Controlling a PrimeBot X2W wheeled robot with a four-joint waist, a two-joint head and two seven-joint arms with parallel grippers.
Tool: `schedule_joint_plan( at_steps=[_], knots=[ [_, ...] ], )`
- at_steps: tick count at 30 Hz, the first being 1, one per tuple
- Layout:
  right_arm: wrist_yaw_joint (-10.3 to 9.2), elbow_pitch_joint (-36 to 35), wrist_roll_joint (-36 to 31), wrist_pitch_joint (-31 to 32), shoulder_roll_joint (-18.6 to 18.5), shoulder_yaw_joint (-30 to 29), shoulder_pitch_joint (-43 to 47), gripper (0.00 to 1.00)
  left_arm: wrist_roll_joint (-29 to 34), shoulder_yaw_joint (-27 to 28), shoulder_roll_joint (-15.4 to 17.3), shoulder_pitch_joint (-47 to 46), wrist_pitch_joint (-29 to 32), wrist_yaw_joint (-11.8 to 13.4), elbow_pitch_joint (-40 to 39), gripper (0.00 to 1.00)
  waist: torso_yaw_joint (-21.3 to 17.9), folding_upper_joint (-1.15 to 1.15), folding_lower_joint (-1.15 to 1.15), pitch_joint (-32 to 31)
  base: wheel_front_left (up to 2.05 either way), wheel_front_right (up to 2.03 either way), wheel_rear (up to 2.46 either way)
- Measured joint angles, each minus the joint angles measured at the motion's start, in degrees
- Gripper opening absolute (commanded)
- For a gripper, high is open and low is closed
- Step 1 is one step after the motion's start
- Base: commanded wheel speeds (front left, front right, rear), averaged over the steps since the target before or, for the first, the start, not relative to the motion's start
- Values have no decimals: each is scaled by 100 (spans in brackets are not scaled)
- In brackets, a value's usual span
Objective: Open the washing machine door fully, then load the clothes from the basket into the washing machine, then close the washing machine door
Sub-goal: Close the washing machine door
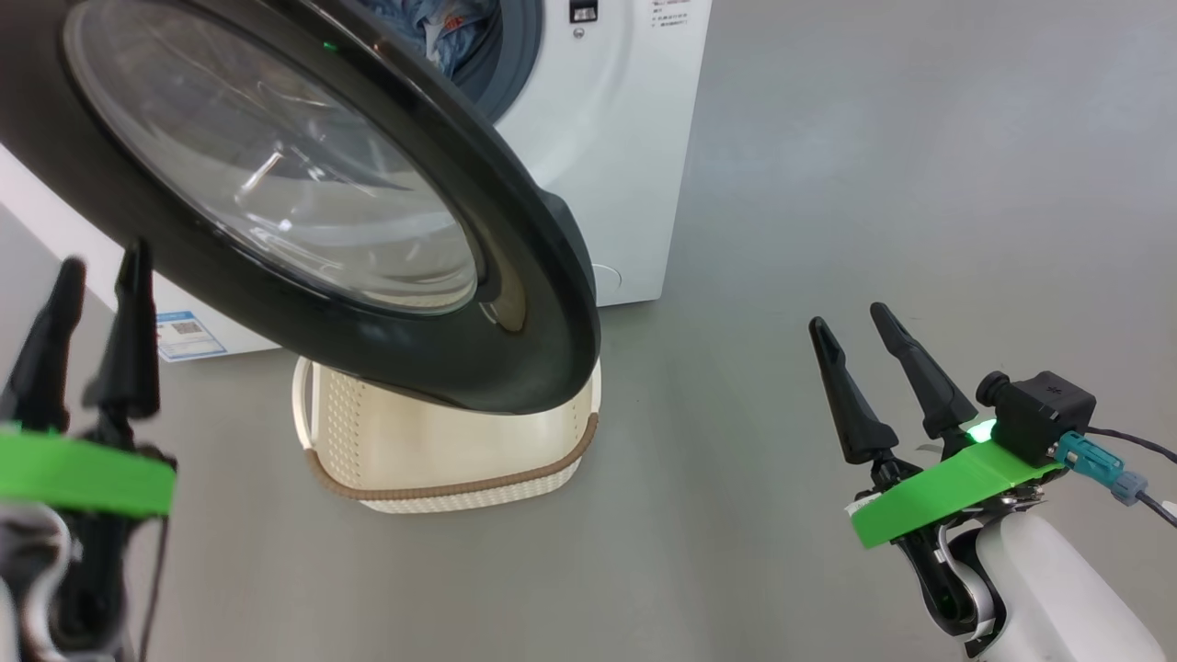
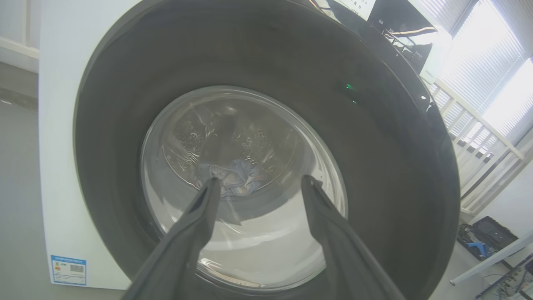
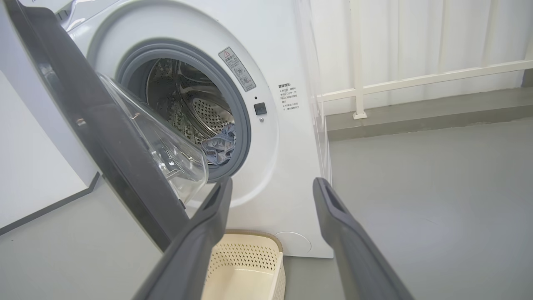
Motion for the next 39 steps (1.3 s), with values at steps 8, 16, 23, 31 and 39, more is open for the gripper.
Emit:
schedule_joint_plan(
  at_steps=[8,16,23,31,39],
  knots=[
    [0,-14,0,0,-9,-4,1,100,911,-378,109,764,-1798,-8,693,100,-62,0,0,-6,0,0,0],
    [0,-16,0,0,-89,-2,1,100,1524,-481,108,789,-2699,13,1162,100,-66,0,0,-49,0,0,0],
    [0,-16,0,0,-112,11,1,100,1688,-561,-113,969,-2875,68,1515,100,-110,0,0,-55,0,0,0],
    [0,5,0,0,-124,-2,5,100,1895,-628,-267,1021,-2908,63,1690,100,-59,0,0,-59,0,0,0],
    [0,35,0,0,-132,14,5,100,2007,-576,-379,1021,-2916,59,1686,100,0,0,0,-106,0,0,0]
  ],
)
